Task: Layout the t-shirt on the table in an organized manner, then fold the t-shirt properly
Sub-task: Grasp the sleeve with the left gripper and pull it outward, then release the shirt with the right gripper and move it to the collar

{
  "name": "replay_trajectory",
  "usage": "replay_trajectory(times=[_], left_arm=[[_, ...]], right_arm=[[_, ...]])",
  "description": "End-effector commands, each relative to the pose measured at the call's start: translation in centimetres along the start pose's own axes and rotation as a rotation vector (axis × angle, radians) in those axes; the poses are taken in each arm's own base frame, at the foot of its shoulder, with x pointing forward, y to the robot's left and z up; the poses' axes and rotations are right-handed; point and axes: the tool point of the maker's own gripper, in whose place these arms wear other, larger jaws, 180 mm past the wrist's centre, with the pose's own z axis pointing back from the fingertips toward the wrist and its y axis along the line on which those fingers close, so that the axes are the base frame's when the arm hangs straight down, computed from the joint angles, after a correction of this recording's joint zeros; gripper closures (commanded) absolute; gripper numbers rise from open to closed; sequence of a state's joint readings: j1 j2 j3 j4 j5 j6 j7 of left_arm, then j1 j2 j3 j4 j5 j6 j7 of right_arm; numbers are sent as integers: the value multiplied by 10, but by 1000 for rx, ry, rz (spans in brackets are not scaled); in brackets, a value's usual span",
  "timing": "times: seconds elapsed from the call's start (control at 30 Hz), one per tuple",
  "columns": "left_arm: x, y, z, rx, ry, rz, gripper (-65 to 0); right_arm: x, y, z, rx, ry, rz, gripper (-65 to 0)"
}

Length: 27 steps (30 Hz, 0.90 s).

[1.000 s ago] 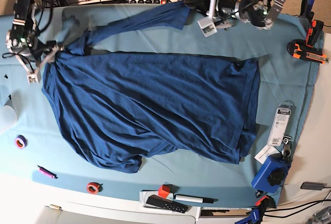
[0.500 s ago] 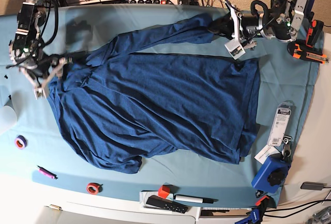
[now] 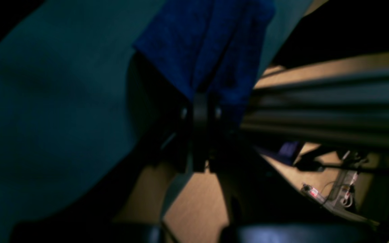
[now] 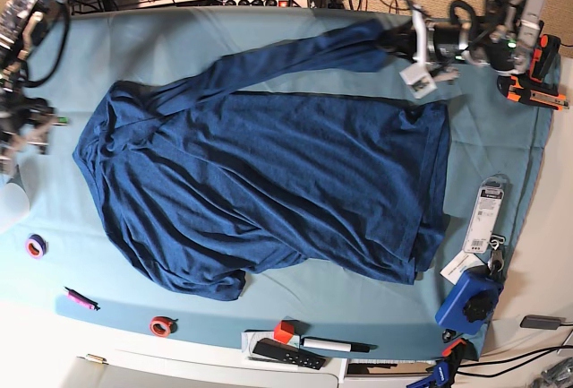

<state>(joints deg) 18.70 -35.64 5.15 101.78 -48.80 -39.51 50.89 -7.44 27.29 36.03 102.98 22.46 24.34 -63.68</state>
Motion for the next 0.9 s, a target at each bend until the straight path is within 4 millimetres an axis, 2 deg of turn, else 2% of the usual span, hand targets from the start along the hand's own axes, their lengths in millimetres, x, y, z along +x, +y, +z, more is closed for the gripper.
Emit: replay_trajectory(times=[0.0,0.13,0.2,0.3,0.37,0.53,0.63,0.77,0.87], left_arm=[[3,2,9,0,-3,-21,0],[-4,1,22,-39,32,9,0],[-4,-2,26,-63,33,26,0],[-4,-7,28,-91,38,44,0],[-4,-12,28,-118,35,61,0],[9,-23,29,-183,-25,101,0],[14,-32,28,-224,-35,106,0],[32,-43,29,-253,-89,77,0],[49,-46,30,-254,-126,30,0]], right_arm=[[15,-18,9,-44,-51,-4,-307],[13,-41,18,-101,-65,-53,-307],[10,-43,19,-106,-49,-57,-307],[-3,-36,18,-72,-11,-40,-307],[-16,-25,18,-15,27,-12,-307],[-50,21,26,225,81,5,-307],[-67,38,32,301,94,-2,-307],[-86,56,37,366,125,-36,-307],[-98,79,42,452,137,-63,-307]])
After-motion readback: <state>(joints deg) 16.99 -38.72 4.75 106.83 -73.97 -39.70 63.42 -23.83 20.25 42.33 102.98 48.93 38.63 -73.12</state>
